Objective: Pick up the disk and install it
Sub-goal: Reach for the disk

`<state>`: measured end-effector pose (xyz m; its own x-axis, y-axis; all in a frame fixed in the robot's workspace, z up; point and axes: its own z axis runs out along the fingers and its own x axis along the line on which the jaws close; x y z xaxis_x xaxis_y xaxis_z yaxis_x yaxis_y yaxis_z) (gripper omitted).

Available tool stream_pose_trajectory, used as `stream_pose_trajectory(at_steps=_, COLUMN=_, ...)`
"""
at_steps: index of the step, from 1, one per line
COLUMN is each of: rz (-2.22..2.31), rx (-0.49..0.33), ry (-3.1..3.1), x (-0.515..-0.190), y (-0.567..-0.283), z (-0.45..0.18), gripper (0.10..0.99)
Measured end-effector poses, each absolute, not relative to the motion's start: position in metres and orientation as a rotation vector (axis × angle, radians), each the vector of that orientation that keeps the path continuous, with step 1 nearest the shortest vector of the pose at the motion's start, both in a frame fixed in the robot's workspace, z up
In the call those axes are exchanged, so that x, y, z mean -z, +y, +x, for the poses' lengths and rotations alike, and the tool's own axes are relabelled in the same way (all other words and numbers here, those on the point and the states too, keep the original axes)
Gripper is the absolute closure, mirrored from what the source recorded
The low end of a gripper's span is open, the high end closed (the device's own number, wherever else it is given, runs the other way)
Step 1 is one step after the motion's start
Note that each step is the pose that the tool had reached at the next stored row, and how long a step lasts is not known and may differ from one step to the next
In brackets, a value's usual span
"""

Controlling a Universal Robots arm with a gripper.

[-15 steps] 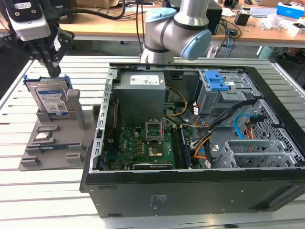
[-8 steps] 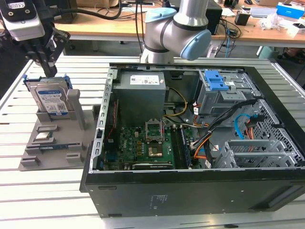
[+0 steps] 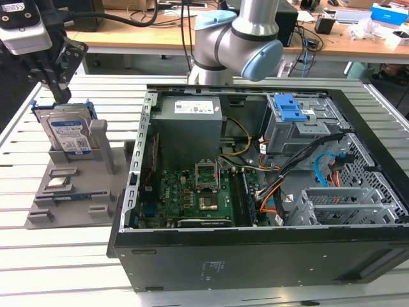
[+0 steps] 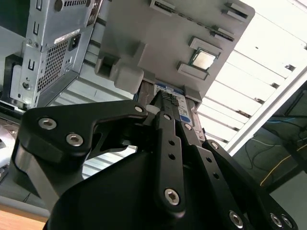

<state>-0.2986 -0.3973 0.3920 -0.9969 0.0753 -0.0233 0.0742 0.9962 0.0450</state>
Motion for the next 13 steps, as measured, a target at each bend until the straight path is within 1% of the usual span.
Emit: stream_pose_trajectory(at_steps=13, rz=0.116, rx=-0.069, ry=3.114, x=-0.389, y=-0.392, z=-0.332, gripper=0.98)
